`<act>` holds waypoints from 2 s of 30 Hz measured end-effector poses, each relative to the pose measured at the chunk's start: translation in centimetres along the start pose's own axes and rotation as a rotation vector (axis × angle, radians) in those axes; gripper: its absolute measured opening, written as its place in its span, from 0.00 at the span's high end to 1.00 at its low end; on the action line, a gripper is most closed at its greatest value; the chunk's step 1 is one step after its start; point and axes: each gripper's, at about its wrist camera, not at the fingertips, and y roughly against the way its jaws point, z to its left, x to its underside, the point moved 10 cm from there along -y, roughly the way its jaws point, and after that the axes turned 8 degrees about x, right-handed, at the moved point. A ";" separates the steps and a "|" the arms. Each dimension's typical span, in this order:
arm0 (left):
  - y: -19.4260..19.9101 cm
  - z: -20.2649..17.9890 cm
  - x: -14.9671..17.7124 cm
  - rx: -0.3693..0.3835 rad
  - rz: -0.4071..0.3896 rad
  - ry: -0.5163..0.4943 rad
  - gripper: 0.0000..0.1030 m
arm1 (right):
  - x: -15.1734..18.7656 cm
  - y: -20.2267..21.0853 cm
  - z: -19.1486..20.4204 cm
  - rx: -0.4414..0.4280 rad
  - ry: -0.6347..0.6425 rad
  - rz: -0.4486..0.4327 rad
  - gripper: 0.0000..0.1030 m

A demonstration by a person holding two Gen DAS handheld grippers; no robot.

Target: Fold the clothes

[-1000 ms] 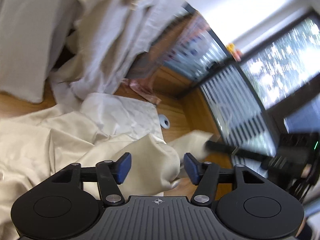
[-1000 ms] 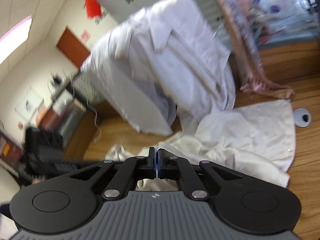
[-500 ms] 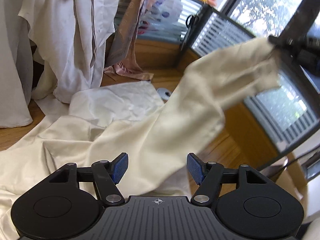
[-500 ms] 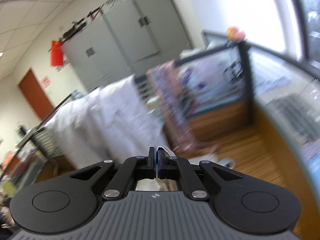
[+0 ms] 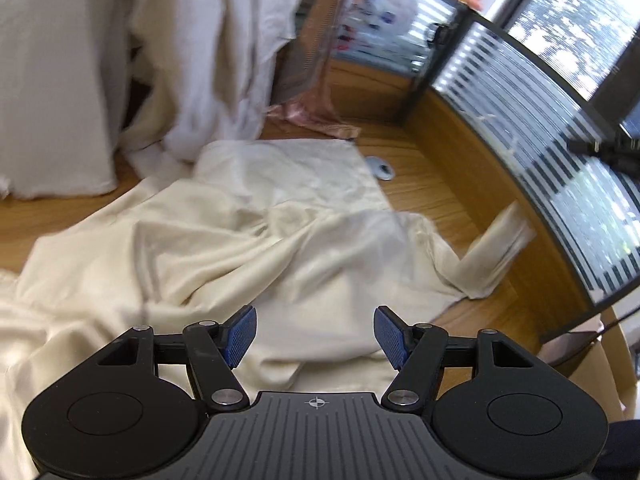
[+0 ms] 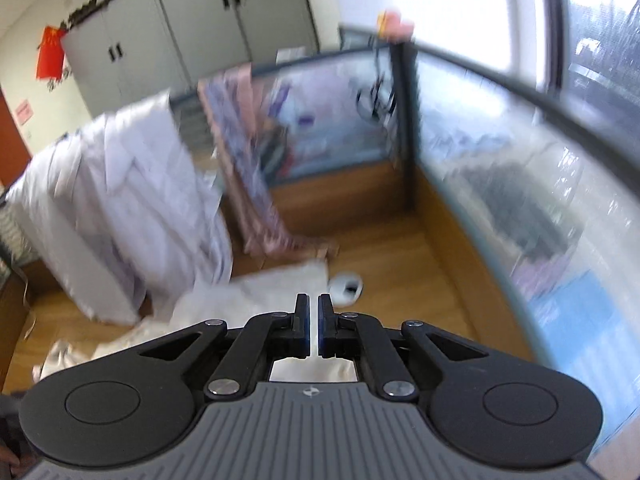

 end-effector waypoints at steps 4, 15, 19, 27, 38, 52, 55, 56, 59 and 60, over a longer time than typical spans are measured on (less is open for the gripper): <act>2.0 2.4 2.3 -0.069 0.004 0.057 0.34 | 4.1 -2.3 2.5 -0.082 0.103 0.090 0.95; 7.6 8.8 8.9 -0.288 0.001 0.230 0.34 | 15.1 -7.4 11.5 -0.318 0.353 0.291 0.79; 9.7 11.6 11.2 -0.386 -0.021 0.330 0.34 | 17.9 -8.9 13.1 -0.321 0.390 0.344 0.73; 13.1 17.4 14.7 -0.531 -0.059 0.470 0.34 | 21.6 -12.4 13.1 -0.171 0.382 0.374 0.54; 12.5 22.9 15.2 -0.561 -0.076 0.550 0.34 | 23.3 -13.6 13.9 -0.027 0.353 0.358 0.54; 10.8 19.9 16.4 -0.445 0.091 0.196 0.32 | 24.1 -11.8 15.8 0.027 0.350 0.298 0.49; 10.0 18.6 16.2 -0.423 0.108 0.115 0.32 | 24.3 -11.2 16.2 0.027 0.344 0.285 0.47; 9.6 18.2 16.2 -0.419 0.119 0.082 0.32 | 24.3 -11.0 16.3 0.027 0.342 0.281 0.47; 8.3 17.6 16.0 -0.413 0.147 0.018 0.32 | 24.6 -10.5 17.0 0.015 0.350 0.275 0.47; 7.9 17.5 16.0 -0.412 0.155 0.011 0.32 | 24.8 -10.3 17.5 0.004 0.362 0.276 0.47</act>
